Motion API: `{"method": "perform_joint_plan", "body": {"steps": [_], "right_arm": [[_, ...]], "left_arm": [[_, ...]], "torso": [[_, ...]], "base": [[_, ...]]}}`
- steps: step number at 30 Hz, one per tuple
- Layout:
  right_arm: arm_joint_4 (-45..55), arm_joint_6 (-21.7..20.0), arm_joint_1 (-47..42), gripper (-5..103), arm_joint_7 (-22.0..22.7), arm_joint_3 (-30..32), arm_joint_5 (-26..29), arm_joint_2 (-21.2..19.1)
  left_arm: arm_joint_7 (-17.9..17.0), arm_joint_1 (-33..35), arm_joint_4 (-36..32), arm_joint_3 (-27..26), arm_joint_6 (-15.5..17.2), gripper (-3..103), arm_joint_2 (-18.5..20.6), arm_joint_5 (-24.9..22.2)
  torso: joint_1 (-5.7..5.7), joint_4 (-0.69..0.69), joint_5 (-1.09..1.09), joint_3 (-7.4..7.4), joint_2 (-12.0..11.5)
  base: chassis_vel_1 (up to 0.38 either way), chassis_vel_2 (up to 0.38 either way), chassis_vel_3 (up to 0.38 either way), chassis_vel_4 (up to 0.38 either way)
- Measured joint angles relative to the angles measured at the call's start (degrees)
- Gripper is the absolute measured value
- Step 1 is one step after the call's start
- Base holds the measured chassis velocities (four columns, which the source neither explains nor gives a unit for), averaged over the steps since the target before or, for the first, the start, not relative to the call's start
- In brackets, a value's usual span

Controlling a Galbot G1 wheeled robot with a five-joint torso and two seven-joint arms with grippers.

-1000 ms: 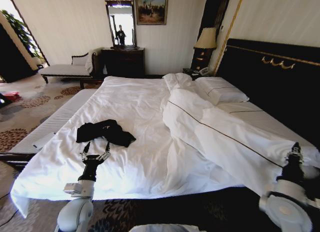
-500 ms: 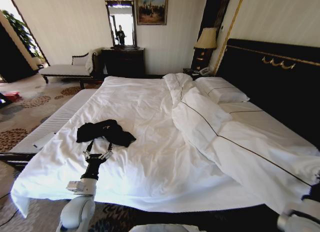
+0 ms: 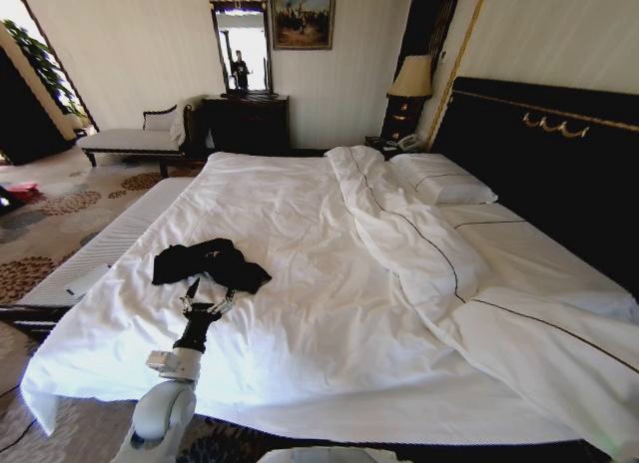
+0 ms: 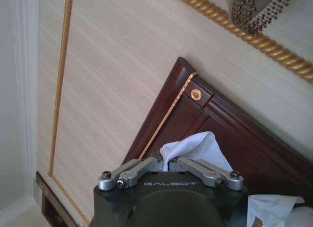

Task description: Fold the clothes on the bed.

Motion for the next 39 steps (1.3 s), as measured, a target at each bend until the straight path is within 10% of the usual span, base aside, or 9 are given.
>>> {"method": "perform_joint_plan", "body": {"steps": [10,29,39], "right_arm": [[-1.8,2.1,-2.1,0,1.6,1.4,-3.7,2.5],[-7.9,-2.2,-5.7,0,22.3,1.8,-12.2,4.5],[-9.3,-2.2,-6.5,-2,26.1,1.3,-16.2,5.5]], "left_arm": [[0.0,-0.3,0.1,0.0,0.0,100,1.5,-1.5],[0.3,-0.9,1.1,-1.0,-0.4,100,2.6,-3.7],[0.6,-0.7,1.1,-1.2,-0.8,100,2.8,-4.1]], "torso": [[0.0,0.0,0.0,0.0,0.0],[0.0,0.03,0.0,0.0,0.0],[0.01,0.0,0.01,0.0,0.0]], "base": [[0.0,0.0,0.0,0.0],[0.0,0.0,0.0,0.0],[0.0,0.0,0.0,0.0]]}}
